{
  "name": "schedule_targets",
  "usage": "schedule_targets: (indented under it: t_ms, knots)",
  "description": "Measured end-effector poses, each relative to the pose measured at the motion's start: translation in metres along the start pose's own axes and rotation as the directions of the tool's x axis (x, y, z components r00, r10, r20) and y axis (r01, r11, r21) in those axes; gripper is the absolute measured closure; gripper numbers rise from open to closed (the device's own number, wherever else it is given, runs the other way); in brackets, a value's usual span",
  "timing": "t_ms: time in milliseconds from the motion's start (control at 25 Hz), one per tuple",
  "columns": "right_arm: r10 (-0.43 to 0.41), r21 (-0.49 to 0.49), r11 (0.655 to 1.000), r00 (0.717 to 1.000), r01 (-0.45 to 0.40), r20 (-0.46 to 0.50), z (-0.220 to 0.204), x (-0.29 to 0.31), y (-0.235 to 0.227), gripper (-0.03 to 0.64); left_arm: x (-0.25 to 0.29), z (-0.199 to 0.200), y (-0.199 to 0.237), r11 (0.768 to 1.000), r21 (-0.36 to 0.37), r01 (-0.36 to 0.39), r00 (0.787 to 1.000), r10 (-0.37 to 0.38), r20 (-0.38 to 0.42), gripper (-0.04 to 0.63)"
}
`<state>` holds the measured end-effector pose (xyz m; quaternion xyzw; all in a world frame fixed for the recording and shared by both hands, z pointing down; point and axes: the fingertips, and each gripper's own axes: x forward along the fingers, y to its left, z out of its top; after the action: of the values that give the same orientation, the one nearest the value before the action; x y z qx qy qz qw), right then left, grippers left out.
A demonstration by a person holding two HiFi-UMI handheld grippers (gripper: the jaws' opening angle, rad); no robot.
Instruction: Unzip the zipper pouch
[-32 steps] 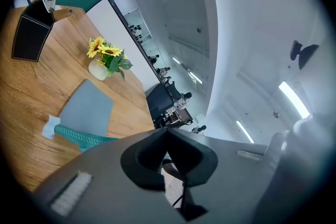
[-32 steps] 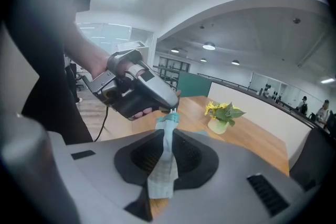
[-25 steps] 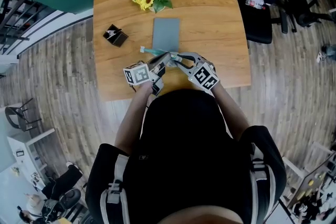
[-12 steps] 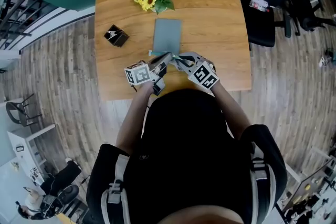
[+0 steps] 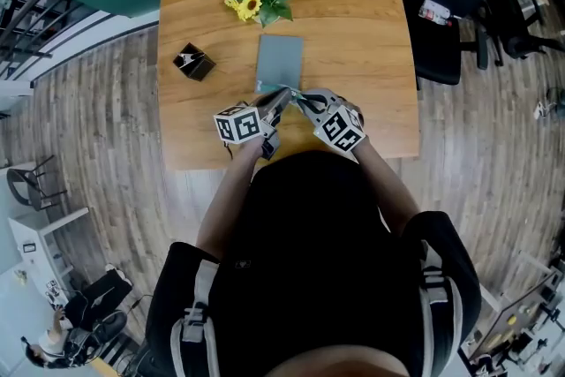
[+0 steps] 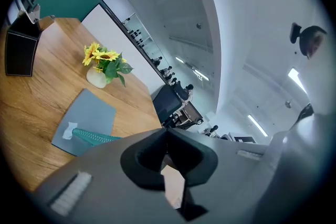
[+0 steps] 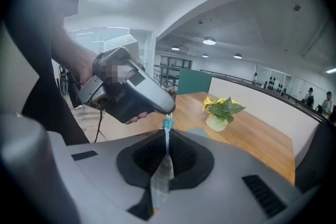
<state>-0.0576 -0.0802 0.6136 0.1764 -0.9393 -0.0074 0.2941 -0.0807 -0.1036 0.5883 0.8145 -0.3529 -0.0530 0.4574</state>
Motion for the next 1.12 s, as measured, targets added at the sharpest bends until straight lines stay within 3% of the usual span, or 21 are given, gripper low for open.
schedule_targets:
  t_ms: [360,640,1120]
  knots:
    - [-0.04,-0.003,0.999,0.999,0.04,-0.025,-0.006,-0.001,-0.008,0.603,0.009,0.0,0.0,0.998,0.037,-0.046,0.999,0.046,-0.003,0.592]
    - [-0.046,0.001,0.999,0.998,0.046,-0.03,-0.006,0.0,-0.011,0.604,0.007,0.002,-0.003,0.986,0.147,-0.075,0.997,0.079,-0.021,0.595]
    - [-0.042,0.0,0.999,0.999,0.042,-0.01,-0.004,-0.006,-0.014,0.604,0.009,0.007,0.001,0.985,0.141,-0.098,0.995,0.099,0.0,0.594]
